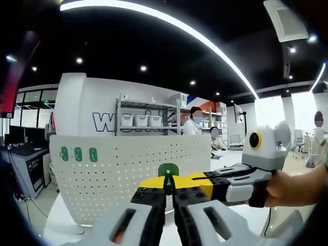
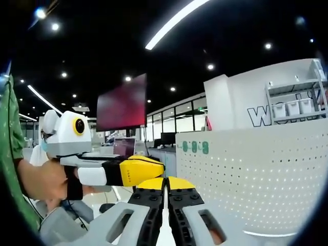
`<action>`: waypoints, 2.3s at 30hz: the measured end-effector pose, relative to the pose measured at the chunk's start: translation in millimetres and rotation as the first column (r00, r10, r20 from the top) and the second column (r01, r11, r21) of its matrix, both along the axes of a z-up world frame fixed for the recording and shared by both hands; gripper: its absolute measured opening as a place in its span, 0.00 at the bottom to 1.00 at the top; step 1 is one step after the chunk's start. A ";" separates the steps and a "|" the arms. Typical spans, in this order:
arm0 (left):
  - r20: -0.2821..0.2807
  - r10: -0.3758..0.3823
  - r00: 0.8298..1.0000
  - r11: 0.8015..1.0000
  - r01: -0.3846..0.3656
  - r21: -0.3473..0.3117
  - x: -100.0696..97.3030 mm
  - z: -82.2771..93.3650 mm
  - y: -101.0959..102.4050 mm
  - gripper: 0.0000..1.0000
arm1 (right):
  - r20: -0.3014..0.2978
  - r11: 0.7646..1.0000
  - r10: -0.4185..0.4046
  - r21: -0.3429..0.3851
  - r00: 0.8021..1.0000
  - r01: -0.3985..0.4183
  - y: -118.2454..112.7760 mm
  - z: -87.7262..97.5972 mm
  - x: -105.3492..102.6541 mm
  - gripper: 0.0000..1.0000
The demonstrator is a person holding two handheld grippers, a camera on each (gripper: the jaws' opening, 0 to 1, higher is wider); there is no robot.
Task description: Insert the hook assembly into the mounting plate slot until the hook locks in place.
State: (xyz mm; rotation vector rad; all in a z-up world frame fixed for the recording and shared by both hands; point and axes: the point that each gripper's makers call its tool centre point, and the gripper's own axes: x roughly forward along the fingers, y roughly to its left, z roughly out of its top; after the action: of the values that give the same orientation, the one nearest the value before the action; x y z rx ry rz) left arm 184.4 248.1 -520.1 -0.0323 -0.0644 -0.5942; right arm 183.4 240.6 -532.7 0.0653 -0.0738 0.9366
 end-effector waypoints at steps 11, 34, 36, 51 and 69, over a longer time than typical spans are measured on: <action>0.002 0.010 1.000 1.000 -0.010 0.000 2.3 0.2 1.6 0.03 | 0.004 1.000 -0.006 -0.007 1.000 0.006 -1.8 -0.6 0.6 0.06; -0.011 0.021 1.000 1.000 -0.021 0.009 5.0 -3.2 3.9 0.03 | 0.003 0.987 0.013 -0.162 1.000 -0.012 -8.2 -14.3 -7.0 0.42; -0.012 0.020 1.000 1.000 -0.020 0.009 5.3 -3.5 3.5 0.03 | -0.005 0.983 0.024 -0.182 1.000 -0.025 -8.8 -17.2 -9.6 0.47; -0.031 0.019 0.999 1.000 -0.018 0.014 6.0 -8.9 0.5 0.03 | -0.043 0.964 0.069 -0.252 0.997 -0.078 -21.0 -26.5 -29.9 0.78; -0.049 0.042 0.998 0.999 -0.042 0.010 13.8 -14.0 0.5 0.03 | -0.093 0.969 0.113 -0.211 0.989 -0.131 -29.1 -18.1 -49.1 1.00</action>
State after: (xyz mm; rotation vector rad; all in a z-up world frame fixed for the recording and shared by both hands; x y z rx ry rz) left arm 198.2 248.6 -534.1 -0.0367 -0.0149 -0.5513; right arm 134.4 211.5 -550.8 -0.0960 0.1087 1.0592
